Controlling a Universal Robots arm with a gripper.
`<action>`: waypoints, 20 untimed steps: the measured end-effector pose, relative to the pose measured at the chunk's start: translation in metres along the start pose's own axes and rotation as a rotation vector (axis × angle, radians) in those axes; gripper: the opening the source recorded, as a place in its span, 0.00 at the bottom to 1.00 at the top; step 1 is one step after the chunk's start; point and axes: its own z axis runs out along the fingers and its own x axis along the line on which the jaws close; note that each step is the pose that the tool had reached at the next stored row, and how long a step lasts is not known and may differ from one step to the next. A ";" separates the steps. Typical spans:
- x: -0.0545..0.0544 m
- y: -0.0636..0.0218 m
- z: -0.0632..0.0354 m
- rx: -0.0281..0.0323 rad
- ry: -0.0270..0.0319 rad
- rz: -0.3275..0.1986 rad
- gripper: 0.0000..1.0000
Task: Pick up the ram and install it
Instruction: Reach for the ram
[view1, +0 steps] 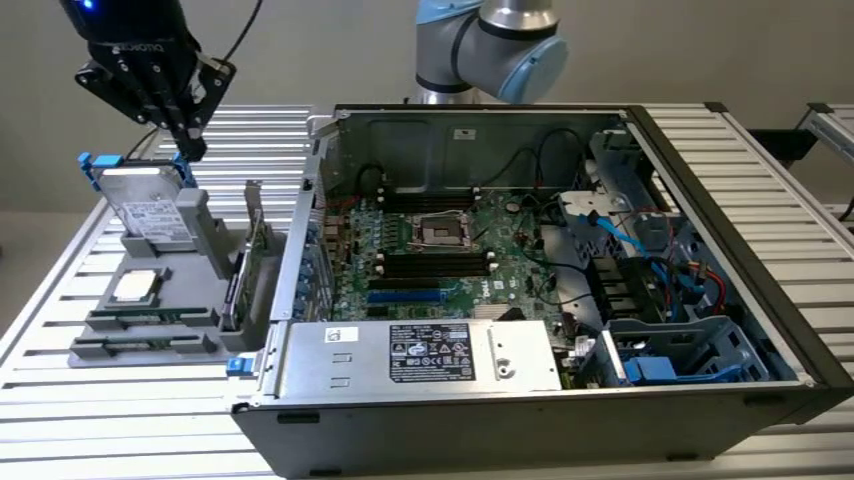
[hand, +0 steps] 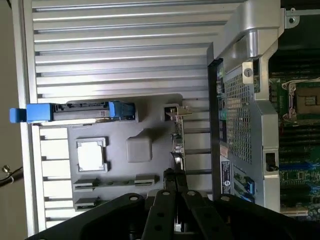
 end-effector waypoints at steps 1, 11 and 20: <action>0.003 -0.0018 0.0004 -0.0003 0.0014 0.000 0.10; 0.025 -0.0271 0.0063 -0.0022 0.0315 0.002 0.10; 0.033 -0.0510 0.0144 0.0009 0.0746 0.004 0.10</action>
